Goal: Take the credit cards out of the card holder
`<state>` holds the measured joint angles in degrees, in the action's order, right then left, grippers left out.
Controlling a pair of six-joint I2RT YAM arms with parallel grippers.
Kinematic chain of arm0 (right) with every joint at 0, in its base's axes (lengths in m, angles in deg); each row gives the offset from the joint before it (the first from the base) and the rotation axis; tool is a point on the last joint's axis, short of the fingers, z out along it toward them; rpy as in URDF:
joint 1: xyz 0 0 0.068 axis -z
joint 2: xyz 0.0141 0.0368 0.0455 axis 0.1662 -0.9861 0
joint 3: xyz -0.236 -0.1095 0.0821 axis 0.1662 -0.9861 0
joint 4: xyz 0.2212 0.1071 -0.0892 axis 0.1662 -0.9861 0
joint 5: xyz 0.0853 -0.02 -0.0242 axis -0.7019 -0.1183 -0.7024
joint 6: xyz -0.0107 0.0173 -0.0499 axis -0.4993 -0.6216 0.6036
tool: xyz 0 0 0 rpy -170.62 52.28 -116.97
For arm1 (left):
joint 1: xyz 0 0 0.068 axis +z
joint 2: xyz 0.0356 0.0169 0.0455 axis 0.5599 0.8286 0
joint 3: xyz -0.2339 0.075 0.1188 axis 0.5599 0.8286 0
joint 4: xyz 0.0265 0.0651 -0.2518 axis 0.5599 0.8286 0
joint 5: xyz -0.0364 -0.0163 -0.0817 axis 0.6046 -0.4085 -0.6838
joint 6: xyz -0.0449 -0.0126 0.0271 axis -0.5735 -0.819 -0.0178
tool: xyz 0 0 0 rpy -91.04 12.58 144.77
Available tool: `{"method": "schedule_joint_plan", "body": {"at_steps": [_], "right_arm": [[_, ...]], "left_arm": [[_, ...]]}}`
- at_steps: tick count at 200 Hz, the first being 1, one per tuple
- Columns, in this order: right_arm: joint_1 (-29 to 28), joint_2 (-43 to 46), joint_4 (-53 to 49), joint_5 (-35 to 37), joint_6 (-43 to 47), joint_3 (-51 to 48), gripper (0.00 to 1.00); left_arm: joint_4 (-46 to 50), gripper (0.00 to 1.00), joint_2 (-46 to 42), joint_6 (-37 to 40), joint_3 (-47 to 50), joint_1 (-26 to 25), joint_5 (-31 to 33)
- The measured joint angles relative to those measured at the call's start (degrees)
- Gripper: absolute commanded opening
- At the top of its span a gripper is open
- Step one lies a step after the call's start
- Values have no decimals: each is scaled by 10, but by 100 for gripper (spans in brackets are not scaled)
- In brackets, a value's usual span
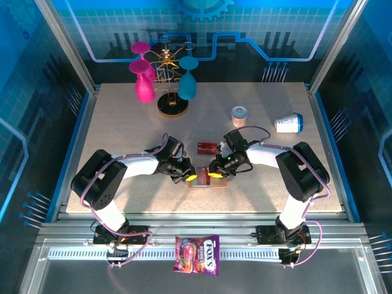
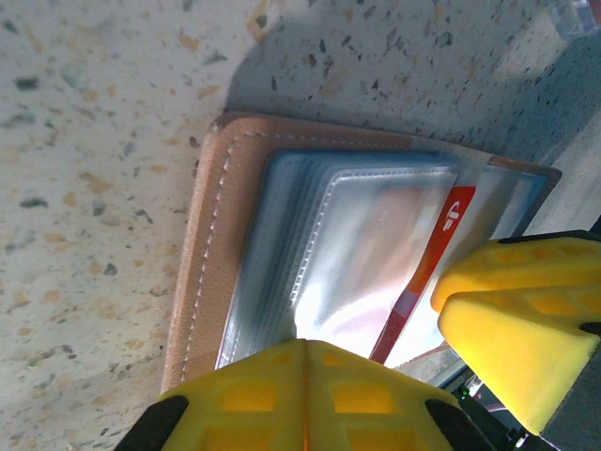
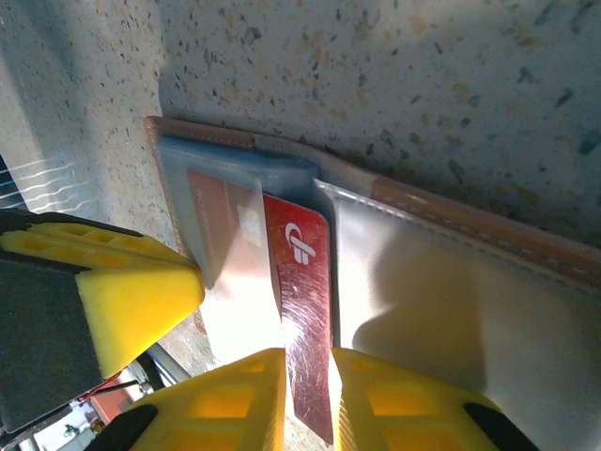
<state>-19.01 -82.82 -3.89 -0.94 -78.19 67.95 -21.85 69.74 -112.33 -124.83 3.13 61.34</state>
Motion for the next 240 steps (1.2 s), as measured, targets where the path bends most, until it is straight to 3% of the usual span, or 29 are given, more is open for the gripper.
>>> {"method": "schedule_joint_plan", "body": {"at_steps": [240], "right_arm": [[18,-11,80,-50,-16,-45,22]], "left_arm": [[92,10,21,28,-61,-28,35]]}}
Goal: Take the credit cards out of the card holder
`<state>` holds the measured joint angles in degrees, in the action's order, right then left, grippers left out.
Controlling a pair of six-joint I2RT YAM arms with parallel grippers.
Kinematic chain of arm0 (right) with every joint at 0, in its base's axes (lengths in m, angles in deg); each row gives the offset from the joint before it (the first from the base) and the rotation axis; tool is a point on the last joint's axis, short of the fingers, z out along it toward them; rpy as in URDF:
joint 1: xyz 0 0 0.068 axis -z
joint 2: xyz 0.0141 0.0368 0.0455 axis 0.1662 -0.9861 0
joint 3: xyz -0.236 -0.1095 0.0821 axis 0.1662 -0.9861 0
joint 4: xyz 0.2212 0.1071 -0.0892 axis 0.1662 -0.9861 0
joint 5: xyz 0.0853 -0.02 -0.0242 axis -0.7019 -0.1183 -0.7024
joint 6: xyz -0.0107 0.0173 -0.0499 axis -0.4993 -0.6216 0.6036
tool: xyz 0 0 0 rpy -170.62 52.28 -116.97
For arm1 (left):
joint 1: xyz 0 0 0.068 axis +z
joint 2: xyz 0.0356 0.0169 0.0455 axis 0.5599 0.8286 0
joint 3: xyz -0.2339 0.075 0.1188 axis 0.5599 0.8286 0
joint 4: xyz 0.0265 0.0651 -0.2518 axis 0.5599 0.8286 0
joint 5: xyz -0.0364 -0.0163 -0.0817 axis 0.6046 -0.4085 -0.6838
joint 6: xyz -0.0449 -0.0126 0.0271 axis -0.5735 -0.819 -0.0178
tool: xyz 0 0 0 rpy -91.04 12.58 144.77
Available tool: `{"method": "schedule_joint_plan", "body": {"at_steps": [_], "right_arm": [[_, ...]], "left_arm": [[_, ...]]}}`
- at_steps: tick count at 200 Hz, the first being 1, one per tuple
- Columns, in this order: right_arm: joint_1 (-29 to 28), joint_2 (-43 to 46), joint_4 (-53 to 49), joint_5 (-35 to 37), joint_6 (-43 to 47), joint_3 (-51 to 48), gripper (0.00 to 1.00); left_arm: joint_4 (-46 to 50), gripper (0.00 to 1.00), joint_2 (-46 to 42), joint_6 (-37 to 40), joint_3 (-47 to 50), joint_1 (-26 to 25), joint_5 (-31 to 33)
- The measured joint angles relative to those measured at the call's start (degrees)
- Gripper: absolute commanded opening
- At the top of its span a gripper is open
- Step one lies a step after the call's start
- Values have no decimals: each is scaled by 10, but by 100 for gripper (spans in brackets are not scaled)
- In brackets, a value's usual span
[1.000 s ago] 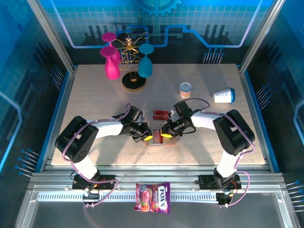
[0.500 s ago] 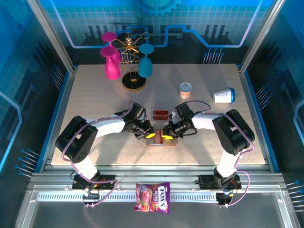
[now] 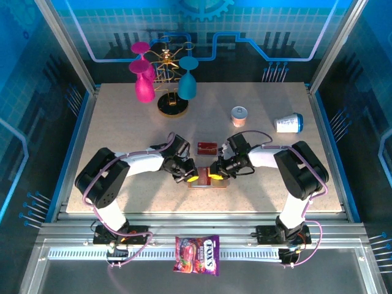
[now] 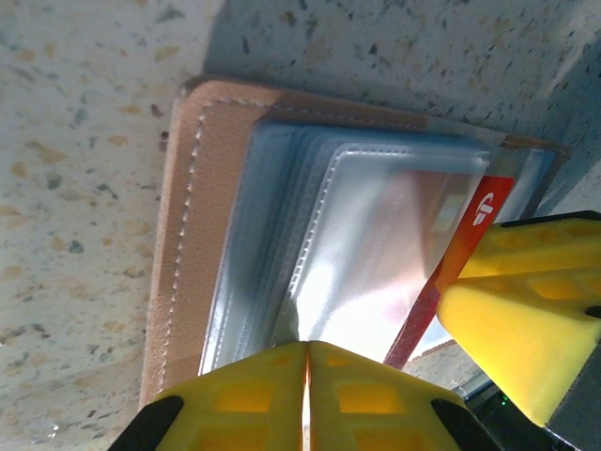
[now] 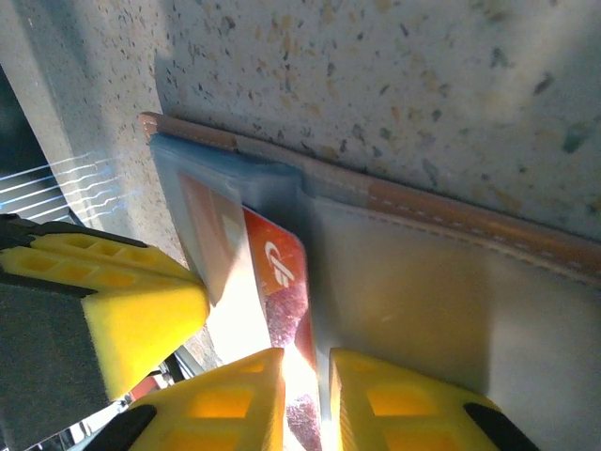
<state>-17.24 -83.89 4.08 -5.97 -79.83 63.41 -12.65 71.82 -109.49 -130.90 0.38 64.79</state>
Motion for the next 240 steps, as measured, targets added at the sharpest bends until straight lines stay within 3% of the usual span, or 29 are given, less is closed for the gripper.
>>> {"method": "schedule_joint_plan", "body": {"at_steps": [162,240], "right_arm": [[11,0,17,-11,-10,-10,13],[32,14,-20,-15,19,-10,11]], "left_arm": [[9,10,8,14,-11,-3,0],[9,10,8,14,-11,-3,0]]}}
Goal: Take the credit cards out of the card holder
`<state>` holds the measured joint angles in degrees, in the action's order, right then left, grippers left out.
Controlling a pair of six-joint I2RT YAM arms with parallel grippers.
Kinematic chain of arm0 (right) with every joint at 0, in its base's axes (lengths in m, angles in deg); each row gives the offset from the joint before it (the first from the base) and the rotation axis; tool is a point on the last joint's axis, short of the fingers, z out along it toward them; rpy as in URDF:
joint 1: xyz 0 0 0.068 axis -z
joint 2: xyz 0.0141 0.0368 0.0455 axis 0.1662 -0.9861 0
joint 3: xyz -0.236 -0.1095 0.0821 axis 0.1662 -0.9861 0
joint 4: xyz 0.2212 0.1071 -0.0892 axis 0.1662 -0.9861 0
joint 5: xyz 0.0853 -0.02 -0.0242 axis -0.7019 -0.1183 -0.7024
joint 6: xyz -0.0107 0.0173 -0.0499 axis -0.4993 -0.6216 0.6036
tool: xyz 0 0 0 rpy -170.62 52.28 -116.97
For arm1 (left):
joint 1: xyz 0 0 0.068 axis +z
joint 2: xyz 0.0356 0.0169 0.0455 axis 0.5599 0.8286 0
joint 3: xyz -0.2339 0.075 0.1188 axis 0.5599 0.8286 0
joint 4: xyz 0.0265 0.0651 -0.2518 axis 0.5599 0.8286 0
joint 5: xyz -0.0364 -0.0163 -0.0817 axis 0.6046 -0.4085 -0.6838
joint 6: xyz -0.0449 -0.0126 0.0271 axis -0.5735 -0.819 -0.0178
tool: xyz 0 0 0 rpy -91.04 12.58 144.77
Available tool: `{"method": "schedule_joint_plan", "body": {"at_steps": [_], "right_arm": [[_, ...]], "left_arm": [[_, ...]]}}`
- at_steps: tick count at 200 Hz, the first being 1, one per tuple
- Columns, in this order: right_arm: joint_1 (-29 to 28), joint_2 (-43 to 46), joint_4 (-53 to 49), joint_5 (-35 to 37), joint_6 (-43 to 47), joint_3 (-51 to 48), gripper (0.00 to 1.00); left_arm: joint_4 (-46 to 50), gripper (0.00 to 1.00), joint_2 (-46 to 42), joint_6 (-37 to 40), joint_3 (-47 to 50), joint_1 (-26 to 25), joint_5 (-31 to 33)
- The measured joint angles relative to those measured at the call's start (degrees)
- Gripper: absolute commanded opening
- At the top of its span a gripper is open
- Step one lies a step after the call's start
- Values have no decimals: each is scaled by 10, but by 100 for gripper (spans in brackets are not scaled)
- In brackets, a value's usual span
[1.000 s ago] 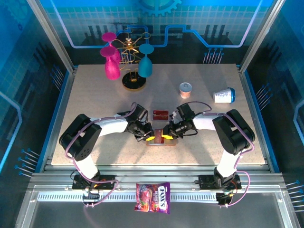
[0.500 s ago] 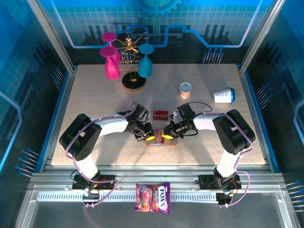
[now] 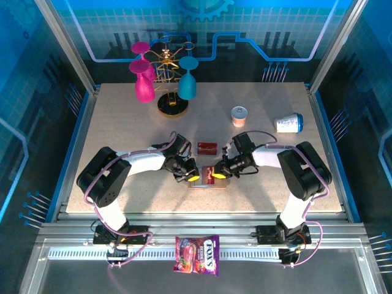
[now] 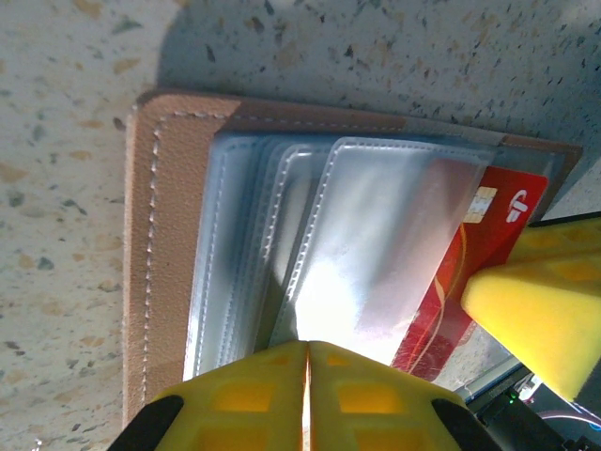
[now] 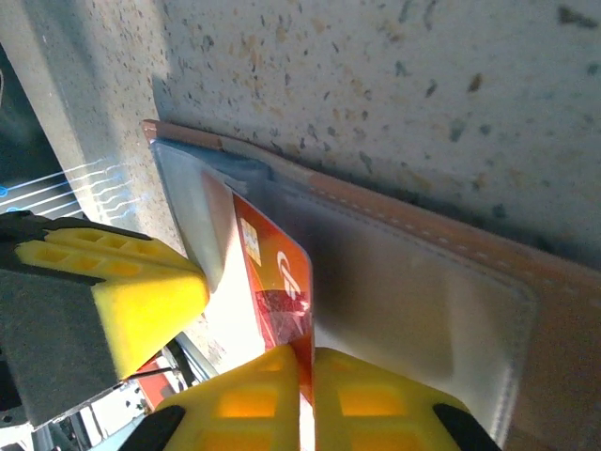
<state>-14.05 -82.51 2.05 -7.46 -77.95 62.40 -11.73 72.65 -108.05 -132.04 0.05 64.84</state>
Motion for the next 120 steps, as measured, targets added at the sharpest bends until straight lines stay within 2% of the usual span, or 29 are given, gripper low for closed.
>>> {"method": "schedule_joint_plan", "body": {"at_steps": [120], "right_arm": [[19,23,-122,33,85,27,10]], "left_arm": [[0,11,0,0,0,0,0]]}}
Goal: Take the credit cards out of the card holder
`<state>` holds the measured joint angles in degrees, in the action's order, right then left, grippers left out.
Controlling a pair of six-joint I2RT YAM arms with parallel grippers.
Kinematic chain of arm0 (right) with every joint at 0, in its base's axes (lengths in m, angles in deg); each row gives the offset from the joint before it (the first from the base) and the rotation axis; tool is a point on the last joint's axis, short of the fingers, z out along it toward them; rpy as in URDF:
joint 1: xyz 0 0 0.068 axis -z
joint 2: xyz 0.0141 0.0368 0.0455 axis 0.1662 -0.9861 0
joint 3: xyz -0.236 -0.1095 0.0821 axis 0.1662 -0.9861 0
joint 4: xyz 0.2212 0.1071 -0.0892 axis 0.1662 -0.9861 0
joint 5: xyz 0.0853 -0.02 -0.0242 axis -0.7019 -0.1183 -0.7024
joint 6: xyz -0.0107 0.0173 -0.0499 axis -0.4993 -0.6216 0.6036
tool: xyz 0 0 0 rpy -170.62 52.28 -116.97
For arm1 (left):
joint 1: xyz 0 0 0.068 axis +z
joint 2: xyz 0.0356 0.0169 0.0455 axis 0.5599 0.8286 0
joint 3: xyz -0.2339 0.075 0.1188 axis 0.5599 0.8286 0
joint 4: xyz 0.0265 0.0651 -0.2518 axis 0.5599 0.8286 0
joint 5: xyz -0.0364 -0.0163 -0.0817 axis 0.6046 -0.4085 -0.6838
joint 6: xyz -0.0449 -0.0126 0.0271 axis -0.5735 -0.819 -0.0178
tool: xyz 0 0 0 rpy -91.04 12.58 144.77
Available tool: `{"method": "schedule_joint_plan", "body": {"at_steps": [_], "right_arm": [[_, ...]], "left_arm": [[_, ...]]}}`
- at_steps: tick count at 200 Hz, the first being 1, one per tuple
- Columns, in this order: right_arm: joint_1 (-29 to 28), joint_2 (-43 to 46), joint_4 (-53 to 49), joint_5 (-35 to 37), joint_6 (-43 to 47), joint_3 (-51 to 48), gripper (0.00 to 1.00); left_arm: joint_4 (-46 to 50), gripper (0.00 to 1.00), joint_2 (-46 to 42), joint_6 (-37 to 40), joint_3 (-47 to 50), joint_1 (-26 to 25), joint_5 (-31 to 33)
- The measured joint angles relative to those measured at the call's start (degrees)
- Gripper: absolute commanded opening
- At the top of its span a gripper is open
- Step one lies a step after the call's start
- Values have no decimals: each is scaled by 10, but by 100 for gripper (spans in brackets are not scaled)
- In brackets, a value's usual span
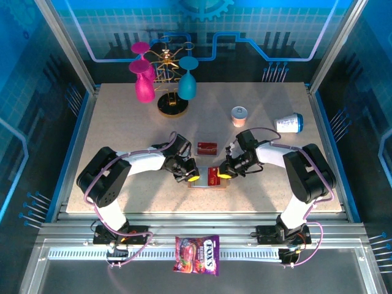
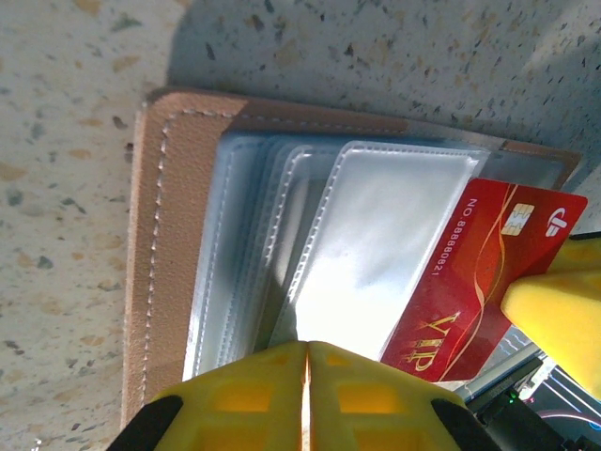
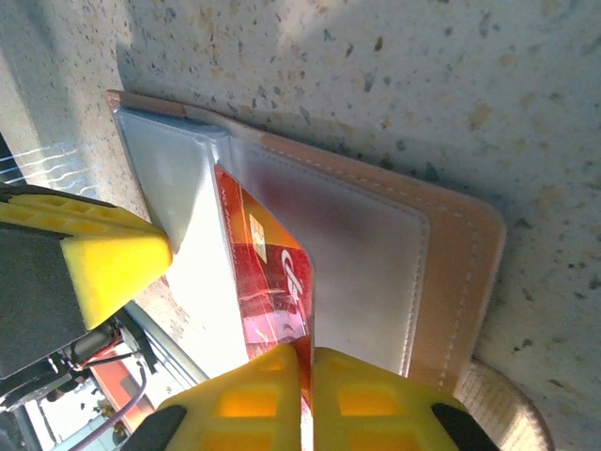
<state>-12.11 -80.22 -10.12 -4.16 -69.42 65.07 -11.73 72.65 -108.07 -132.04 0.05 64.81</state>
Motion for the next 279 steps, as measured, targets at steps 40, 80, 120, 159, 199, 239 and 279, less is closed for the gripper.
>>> {"method": "schedule_joint_plan", "body": {"at_steps": [40,80,120,159,199,239,279], "right_arm": [[0,0,-12,4,4,2,10],[0,1,-25,13,9,5,10],[0,1,-31,14,10,5,14],[-1,1,-27,14,-5,5,16],[-6,5,-18,12,-22,5,17],[-13,19,-18,15,-37,5,18],[-30,30,-21,27,-50,5,18]], "left_arm": [[0,11,0,0,0,0,0],[0,11,0,0,0,0,0],[0,13,-3,0,0,0,0],[0,15,-13,-2,0,0,2],[0,15,-24,-2,0,0,2],[0,15,-26,-1,0,0,2],[-6,15,-28,0,1,5,1]]}}
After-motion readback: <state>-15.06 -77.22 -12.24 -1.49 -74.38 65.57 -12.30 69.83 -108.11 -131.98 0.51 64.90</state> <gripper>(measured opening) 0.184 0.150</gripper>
